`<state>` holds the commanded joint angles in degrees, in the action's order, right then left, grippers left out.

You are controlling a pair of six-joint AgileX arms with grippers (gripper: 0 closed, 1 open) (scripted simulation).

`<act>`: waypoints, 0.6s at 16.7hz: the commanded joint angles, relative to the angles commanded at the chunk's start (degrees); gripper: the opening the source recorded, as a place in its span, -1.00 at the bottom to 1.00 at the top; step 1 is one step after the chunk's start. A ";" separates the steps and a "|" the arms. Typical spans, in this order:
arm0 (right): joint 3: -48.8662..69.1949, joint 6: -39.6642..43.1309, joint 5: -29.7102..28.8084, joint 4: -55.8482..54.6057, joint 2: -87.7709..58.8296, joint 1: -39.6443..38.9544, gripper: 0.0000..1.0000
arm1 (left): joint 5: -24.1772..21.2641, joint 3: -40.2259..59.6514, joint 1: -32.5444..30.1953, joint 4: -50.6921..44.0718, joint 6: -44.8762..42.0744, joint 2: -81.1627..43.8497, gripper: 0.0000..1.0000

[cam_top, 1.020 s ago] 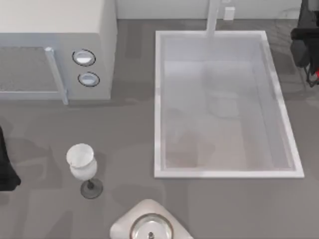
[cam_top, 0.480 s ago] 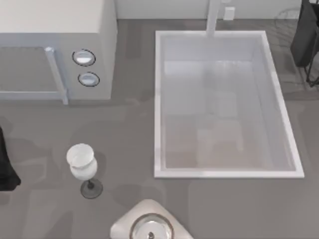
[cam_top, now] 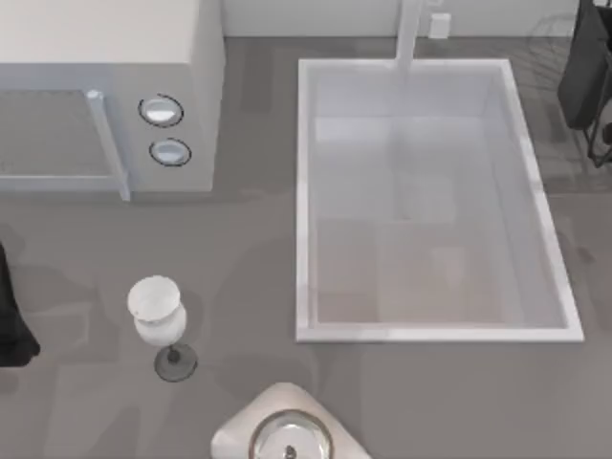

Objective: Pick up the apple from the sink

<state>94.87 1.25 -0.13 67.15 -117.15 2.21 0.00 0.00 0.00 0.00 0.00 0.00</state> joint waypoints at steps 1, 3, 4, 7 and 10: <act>-2.57 -0.01 0.01 -2.79 -0.22 0.00 -1.00 | 0.00 0.00 0.00 0.00 0.00 0.00 1.00; -6.26 -0.02 0.01 -6.56 -0.65 0.01 -1.00 | 0.00 0.00 0.00 0.00 0.00 0.00 1.00; -7.23 -0.03 0.02 -7.55 -0.82 0.01 -1.00 | 0.00 0.00 0.00 0.00 0.00 0.00 1.00; -7.58 -0.03 0.02 -7.91 -0.90 0.01 -1.00 | 0.00 0.00 0.00 0.00 0.00 0.00 1.00; -7.58 -0.03 0.02 -7.91 -0.90 0.01 -0.70 | 0.00 0.00 0.00 0.00 0.00 0.00 1.00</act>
<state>87.29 1.23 -0.11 59.24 -118.06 2.23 0.00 0.00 0.00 0.00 0.00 0.00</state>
